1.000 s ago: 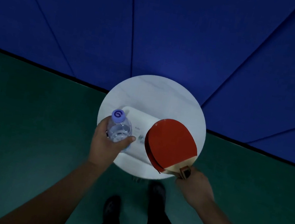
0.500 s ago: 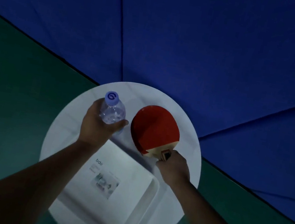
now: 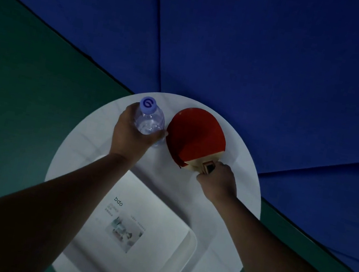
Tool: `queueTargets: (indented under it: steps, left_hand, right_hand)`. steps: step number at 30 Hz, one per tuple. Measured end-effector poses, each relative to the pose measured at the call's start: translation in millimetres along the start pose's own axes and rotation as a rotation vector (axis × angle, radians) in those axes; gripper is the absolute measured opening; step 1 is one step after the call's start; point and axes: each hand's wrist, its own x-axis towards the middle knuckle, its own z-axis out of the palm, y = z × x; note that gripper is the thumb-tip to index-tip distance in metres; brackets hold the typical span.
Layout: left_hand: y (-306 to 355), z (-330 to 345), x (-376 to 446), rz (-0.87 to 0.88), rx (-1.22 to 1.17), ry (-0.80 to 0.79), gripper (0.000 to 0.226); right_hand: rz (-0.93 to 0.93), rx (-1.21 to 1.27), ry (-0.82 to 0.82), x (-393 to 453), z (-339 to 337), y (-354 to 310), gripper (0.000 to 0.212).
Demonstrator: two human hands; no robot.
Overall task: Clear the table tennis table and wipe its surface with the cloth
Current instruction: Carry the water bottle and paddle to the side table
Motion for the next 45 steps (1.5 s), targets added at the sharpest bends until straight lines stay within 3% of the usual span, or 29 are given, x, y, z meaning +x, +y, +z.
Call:
queueTargets:
  steps: [6,22,27,34,39,45]
  left_hand:
    - [-5.8,8.2,-0.1,-0.020,-0.008,-0.002,0.079]
    - [-13.6,19.1,-6.6,-0.035,-0.054,0.022,0.088]
    - [-11.9,10.4,-14.6,-0.114,-0.071,-0.004,0.112]
    - [-7.2,-33.5,-59.7,-0.168,-0.009,0.025,0.119]
    - [-15.7,-81.3,-128.5,-0.208,-0.116,0.163,0.103]
    - [-43.9,-152.2,-248.8,-0.265,-0.114,0.322,0.077]
  right_hand:
    - [-0.034,0.041,0.026,7.3,8.2,1.0,0.021]
    - [-0.056,-0.033,0.139,10.0,24.1,18.2,0.027]
    - [-0.088,-0.043,0.089,2.2,21.7,17.2,0.040]
    - [-0.148,-0.041,0.065,-31.1,4.5,15.9,0.069]
    - [-0.330,-0.025,0.102,-94.0,-3.1,-1.0,0.065]
    - [-0.482,0.069,-0.158,-195.9,21.0,-39.8,0.061]
